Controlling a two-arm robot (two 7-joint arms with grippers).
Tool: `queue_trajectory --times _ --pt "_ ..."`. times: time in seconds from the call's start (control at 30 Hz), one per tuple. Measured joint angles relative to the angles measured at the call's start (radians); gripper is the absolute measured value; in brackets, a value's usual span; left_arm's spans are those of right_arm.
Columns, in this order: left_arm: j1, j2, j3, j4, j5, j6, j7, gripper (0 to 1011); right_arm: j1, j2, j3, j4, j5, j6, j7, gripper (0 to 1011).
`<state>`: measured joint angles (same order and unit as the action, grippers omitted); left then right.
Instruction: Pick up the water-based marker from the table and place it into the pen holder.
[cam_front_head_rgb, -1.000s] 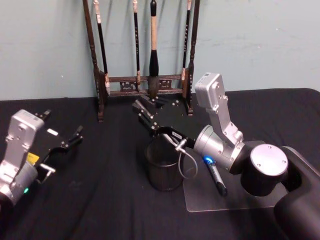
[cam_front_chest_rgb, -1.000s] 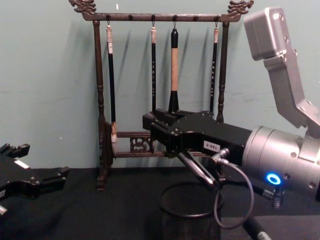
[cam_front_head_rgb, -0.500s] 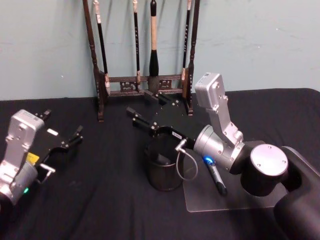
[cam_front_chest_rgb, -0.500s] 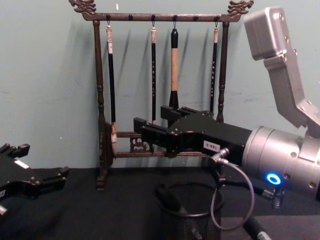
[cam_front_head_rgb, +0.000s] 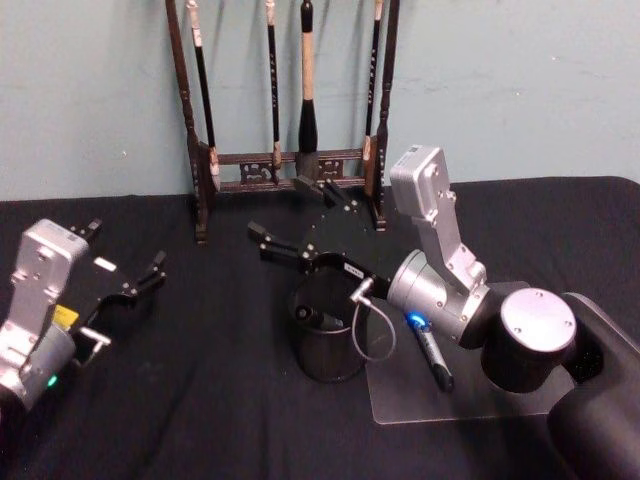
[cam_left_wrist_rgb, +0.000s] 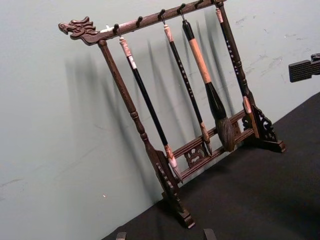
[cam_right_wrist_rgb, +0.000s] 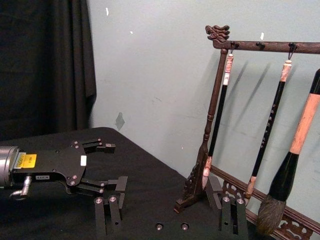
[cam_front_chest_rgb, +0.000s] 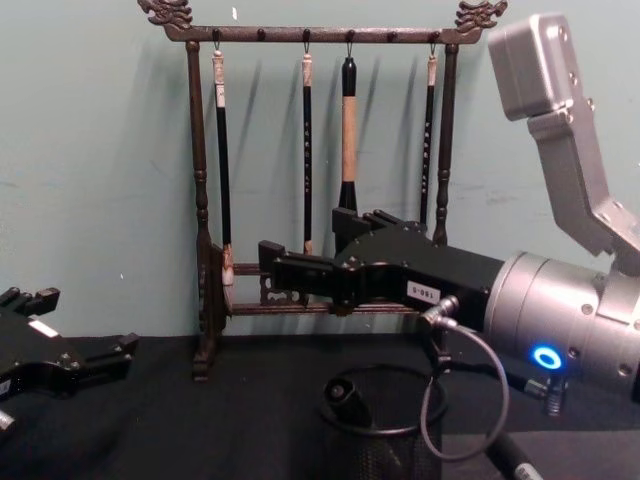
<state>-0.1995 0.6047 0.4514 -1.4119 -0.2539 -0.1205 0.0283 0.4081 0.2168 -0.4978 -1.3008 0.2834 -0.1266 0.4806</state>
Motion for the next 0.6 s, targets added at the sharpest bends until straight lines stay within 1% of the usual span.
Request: queue_trajectory --times 0.17,0.27,0.33,0.4,0.43,0.53,0.57,0.6 --pt "0.0 0.0 0.0 0.0 0.0 0.0 0.0 1001 0.0 0.0 0.0 0.0 0.0 0.0 0.0 1003" --pt "0.0 0.0 0.0 0.0 0.0 0.0 0.0 1001 -0.001 0.003 0.003 -0.004 0.0 0.016 -0.005 1002" --pt "0.0 0.0 0.0 0.0 0.0 0.0 0.0 1001 -0.008 0.017 0.017 -0.036 0.0 0.079 -0.036 1002" --pt "0.0 0.0 0.0 0.0 0.0 0.0 0.0 1001 -0.02 0.027 0.032 -0.07 0.0 0.127 -0.067 1002" --pt "0.0 0.0 0.0 0.0 0.0 0.0 0.0 1001 -0.02 0.027 0.032 -0.07 0.0 0.127 -0.067 1002" --pt "0.0 0.0 0.0 0.0 0.0 0.0 0.0 1001 -0.044 0.041 0.059 -0.134 -0.008 0.204 -0.125 1003" --pt "0.0 0.0 0.0 0.0 0.0 0.0 0.0 1001 -0.059 0.046 0.072 -0.169 -0.017 0.247 -0.157 1003" --pt "0.0 0.0 0.0 0.0 0.0 0.0 0.0 1001 -0.069 0.05 0.08 -0.193 -0.023 0.278 -0.178 1002"
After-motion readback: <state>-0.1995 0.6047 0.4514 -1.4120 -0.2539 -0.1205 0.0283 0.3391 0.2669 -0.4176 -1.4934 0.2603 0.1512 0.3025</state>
